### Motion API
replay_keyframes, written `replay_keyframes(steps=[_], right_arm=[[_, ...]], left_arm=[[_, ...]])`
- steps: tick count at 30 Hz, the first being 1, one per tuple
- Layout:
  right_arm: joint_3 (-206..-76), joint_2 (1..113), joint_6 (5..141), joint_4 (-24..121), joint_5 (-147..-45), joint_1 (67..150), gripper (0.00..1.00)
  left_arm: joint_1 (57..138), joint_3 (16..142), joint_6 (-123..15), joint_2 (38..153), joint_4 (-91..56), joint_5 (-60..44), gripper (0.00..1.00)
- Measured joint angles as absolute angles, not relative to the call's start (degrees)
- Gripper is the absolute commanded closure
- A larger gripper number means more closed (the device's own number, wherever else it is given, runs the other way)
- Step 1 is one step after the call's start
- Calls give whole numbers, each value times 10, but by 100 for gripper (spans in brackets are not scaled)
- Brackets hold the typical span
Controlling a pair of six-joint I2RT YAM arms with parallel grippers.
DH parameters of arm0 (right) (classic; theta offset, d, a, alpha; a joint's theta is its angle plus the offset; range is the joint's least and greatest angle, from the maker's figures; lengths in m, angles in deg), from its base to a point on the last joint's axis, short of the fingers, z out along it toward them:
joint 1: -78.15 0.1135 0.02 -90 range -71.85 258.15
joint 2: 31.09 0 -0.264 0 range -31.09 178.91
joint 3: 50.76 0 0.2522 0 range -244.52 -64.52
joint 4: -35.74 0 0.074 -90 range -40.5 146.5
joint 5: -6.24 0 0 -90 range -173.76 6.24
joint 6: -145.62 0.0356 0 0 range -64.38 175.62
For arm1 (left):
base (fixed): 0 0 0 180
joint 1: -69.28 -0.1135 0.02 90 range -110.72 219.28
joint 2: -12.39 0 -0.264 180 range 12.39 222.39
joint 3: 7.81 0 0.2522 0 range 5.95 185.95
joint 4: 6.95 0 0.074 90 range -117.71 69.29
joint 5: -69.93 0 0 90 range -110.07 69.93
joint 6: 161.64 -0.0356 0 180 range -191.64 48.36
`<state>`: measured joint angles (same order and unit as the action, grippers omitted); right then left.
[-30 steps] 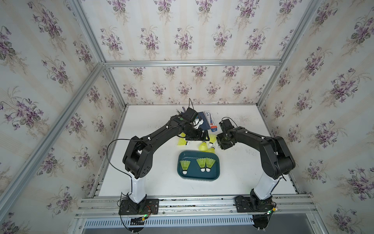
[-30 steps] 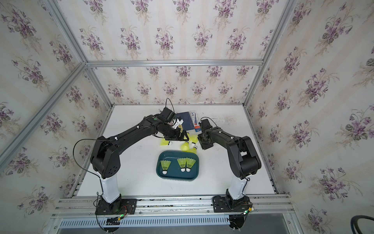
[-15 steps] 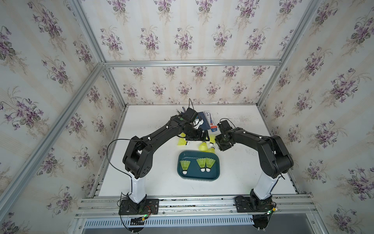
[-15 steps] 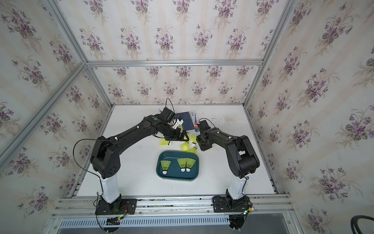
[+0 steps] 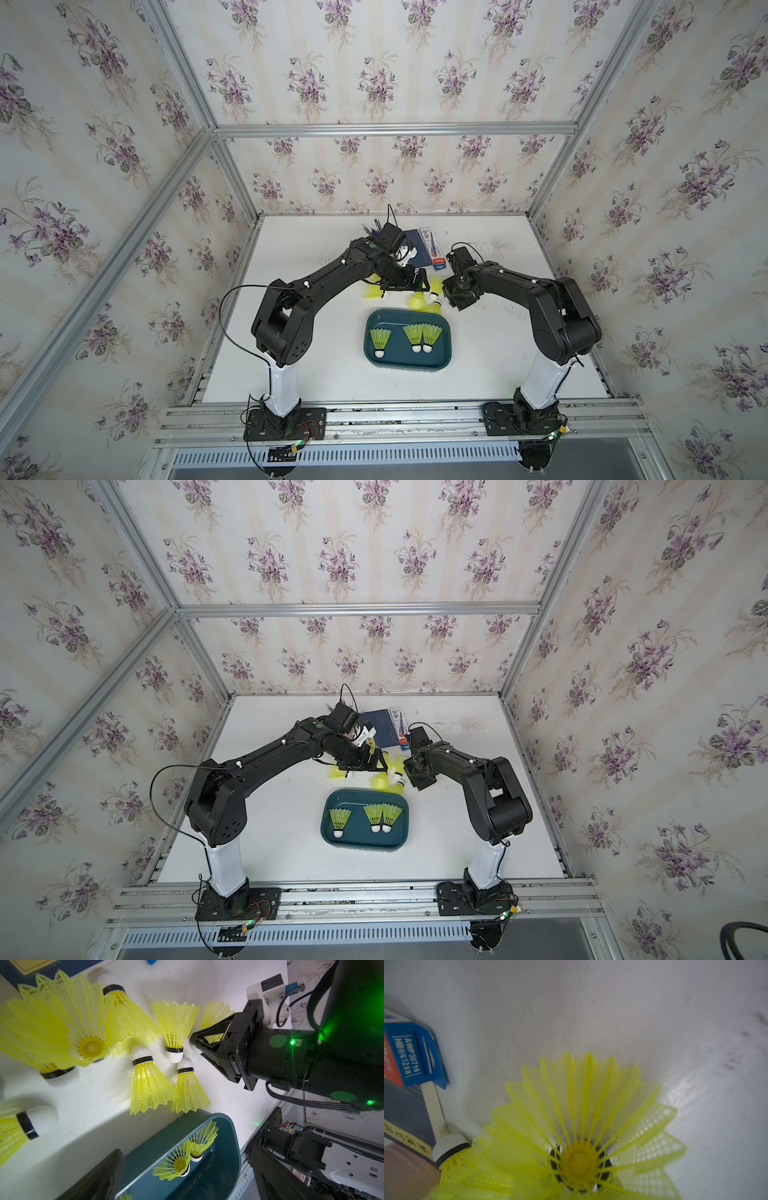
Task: Put the shuttlecocks into the storage box
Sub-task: Pick up the shuttlecock at the center of the board, then place the shuttlecock in the storage box.
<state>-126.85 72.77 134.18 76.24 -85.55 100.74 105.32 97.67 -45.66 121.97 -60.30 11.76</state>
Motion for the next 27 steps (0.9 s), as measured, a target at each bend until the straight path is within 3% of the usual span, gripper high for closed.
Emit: replay_keyframes(steps=[16,27], right_arm=[[-1293,590,1177,837,-829,1022,86],[-1380,531,1099,917,-774,1240,85]], left_arm=[[1053,903,-397,1121,-600,66,1],[1048,804,-422,973,-651,55,1]])
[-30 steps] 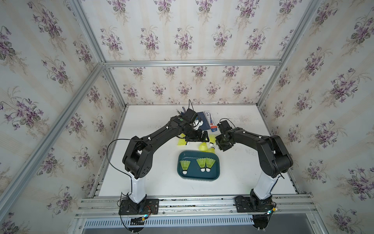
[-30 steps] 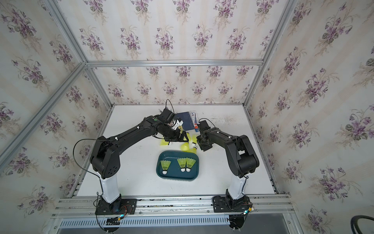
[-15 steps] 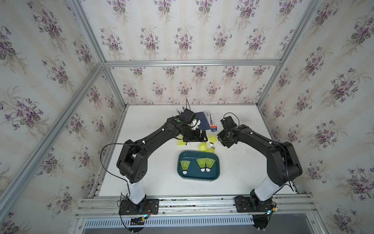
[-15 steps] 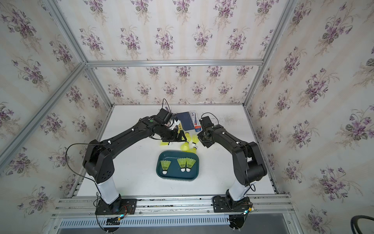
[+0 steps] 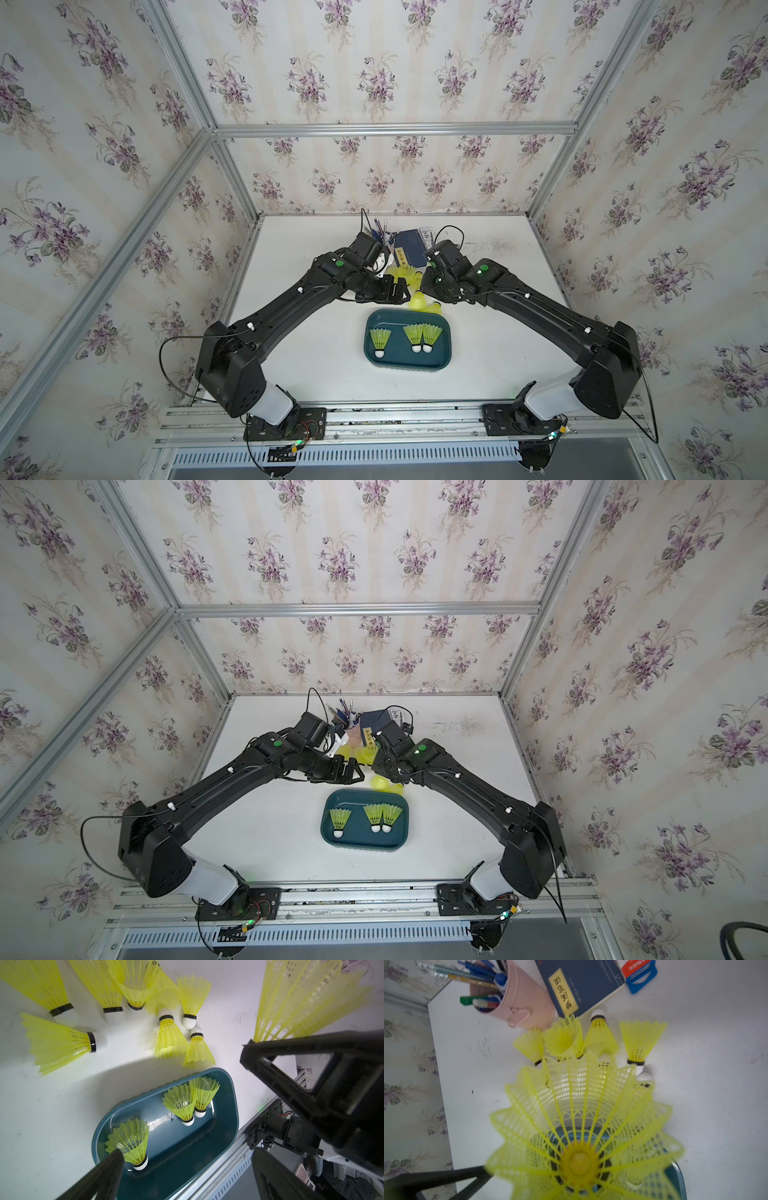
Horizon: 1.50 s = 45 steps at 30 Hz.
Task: Put the shuttlecocks into the storage box
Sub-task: Place the shuttlecock in the storage box.
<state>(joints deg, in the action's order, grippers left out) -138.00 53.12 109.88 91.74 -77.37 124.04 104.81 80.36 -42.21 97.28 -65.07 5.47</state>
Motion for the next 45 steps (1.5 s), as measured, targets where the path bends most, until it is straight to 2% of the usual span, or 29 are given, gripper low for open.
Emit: replay_keyframes(steps=[7,12,19,27,45], right_arm=[[-1361,525,1096,923,-812,1349,82],[-1319,529,1097,905,-843,1377,82],[-1280,549,1093,874,-900,1382,81],[-1276,579,1081,866,-937,1382,81],[-1270,620,1074,865,-966,1382,81]], left_arm=[[1042,704,-438,864,-685,47,0],[1041,645,-440,804,-698,38,0],[1041,582,-435,749,-713,30,0],[1041,558,-430,740,-712,28,0],[1042,530,-420,730,-674,59,0]])
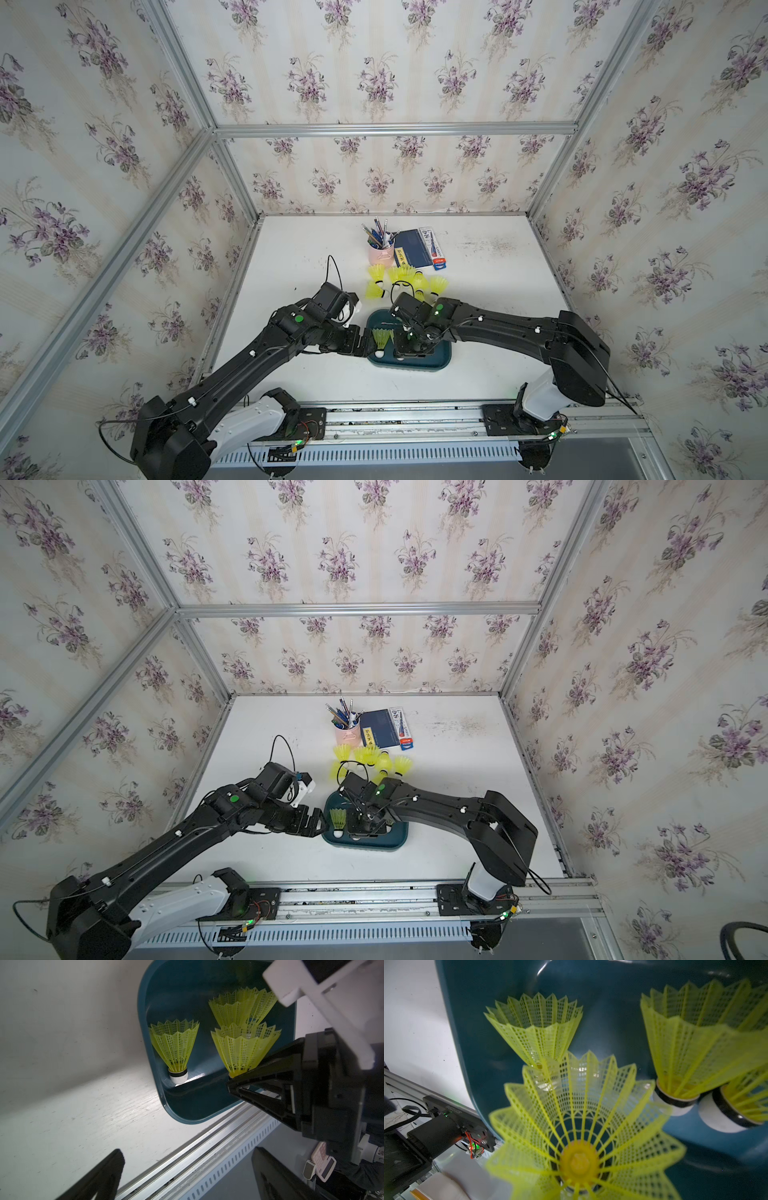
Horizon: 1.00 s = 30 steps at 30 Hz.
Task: Put the shuttlecocks into the storage box
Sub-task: Place the shuttlecock in the storage box.
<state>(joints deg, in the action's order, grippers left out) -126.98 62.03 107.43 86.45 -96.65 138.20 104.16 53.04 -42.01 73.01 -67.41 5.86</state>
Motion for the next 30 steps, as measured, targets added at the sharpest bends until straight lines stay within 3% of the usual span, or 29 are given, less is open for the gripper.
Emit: replay_keyframes(steps=[30], right_arm=[[-1279,690,1076,853,-966,1373,79]], left_arm=[[1043,506,-399,731,-612,105,0]])
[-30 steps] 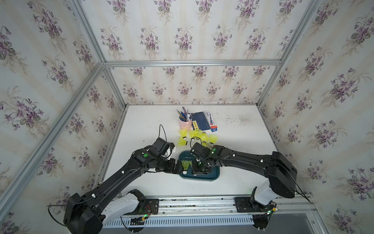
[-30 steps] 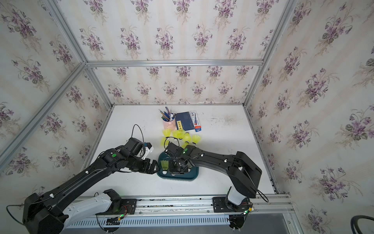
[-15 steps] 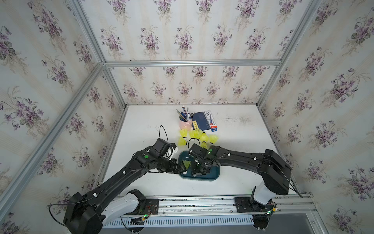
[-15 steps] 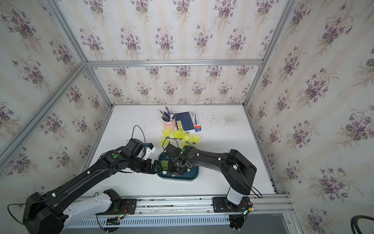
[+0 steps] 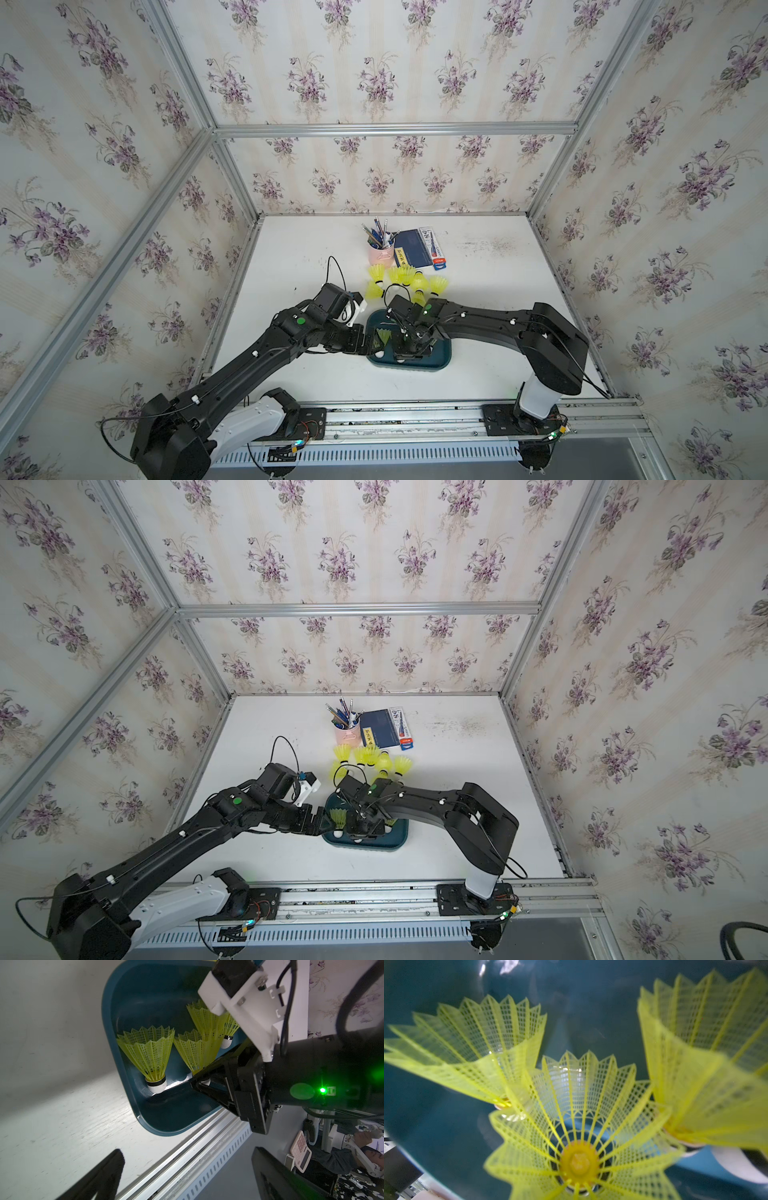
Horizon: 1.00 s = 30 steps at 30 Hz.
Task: Put the shuttlecocks into the storage box
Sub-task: Place the shuttlecock in the storage box.
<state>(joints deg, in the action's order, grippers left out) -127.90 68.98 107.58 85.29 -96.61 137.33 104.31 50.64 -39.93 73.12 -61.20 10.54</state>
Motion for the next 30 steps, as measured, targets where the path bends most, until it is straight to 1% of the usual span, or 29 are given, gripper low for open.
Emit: replay_keyframes(steps=[4,16,30], right_arm=[[-1284,699,1068,852,-966,1372,77],[-1287,713,1064,853,-966,1371,56],[-1293,698,1064,861,-966,1371,50]], left_arm=[[1043,507,-399,732,-612,105,0],[1045,507,-397,732,-612,105,0],[1047,507,-392,730,-612,105,0]])
